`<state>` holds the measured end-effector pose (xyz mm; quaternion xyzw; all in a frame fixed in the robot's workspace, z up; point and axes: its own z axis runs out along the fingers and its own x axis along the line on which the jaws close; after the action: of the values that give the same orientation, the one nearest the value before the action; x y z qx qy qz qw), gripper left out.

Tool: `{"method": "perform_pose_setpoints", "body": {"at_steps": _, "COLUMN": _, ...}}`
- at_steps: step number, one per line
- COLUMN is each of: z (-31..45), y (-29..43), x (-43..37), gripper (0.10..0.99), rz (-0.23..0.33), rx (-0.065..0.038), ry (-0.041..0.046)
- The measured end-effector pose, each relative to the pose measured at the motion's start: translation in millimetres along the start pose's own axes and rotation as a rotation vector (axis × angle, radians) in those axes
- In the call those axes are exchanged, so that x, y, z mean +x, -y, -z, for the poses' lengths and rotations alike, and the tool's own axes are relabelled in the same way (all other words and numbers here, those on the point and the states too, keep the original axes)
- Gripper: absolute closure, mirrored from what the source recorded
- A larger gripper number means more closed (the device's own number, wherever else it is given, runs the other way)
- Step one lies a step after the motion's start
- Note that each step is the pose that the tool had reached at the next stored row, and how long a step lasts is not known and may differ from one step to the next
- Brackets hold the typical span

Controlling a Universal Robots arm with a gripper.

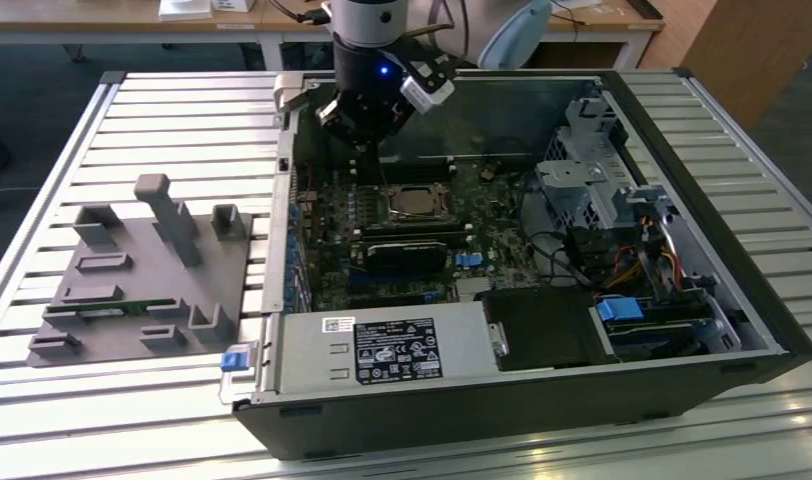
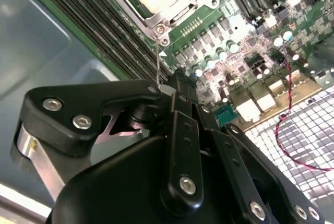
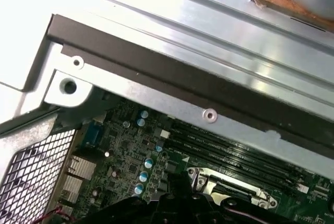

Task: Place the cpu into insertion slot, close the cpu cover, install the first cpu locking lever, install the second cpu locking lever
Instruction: 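Install the first cpu locking lever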

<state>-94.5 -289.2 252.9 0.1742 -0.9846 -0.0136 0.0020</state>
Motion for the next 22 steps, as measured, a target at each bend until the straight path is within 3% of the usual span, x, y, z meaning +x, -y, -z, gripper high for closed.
{"method": "perform_pose_setpoints", "body": {"at_steps": 9, "z": 0.0, "y": 1.9, "x": -12.3, "gripper": 0.98, "rz": -0.02, "rx": 0.0, "ry": 0.0005}}
{"method": "perform_pose_setpoints", "body": {"at_steps": 22, "z": -0.5, "y": 8.2, "x": -37.1, "gripper": 0.98, "rz": -0.04, "rx": 0.0, "ry": 0.0009}}
